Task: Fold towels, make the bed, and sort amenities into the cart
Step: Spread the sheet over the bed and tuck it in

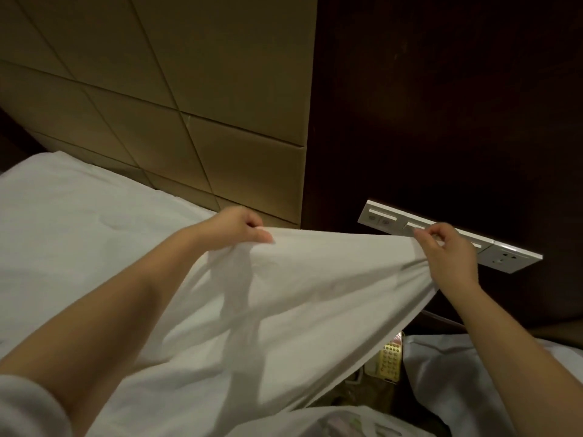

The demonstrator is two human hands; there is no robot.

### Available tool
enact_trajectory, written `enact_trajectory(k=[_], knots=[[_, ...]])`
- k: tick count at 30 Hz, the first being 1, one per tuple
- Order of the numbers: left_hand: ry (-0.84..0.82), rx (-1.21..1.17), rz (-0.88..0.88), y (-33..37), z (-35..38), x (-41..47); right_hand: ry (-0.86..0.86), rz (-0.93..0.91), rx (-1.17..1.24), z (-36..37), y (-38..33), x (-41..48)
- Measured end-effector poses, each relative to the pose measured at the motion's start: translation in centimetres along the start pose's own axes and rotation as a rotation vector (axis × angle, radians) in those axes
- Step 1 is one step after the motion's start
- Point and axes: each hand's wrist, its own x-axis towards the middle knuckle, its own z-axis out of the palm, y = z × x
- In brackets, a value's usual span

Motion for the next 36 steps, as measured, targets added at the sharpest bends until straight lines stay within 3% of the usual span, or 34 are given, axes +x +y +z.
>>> enact_trajectory(k=[5,11,14,20,26,29,33,36], knots=[[-0.152,0.020,0.004,-1.8,0.9,1.2,0.020,0.025,0.005,0.4,0.2,-0.3],[-0.039,-0.153,0.039,-2.2,0.5,1.3,-0.093,0.003,-0.023,1.4,-1.5,-0.2],[-0.025,-0.098,0.074,-2.1,0.8,1.1,-0.246,-0.087,-0.040,3.5,-4.8,-1.0],[-0.009,-0.016,0.189,-1.9,1.4,-0.3,-0.730,-0.347,-0.246,10.5,-11.4,-3.0],[0.057,-0.032,0.252,-3.3,0.2,-2.7,-0.944,-0.447,-0.295,14.6,-13.2,-3.5],[0.076,0.037,0.247,-4.6,-0.3,-3.2,-0.964,-0.482,-0.328,15.5,-13.6,-3.8],[0.110,0.148,0.217,-6.8,-0.9,-3.8,-0.834,-0.531,-0.348,15.6,-14.2,-3.9],[0.173,0.102,0.250,-7.7,-0.7,-4.3,-0.774,-0.532,-0.336,15.4,-14.4,-4.3]])
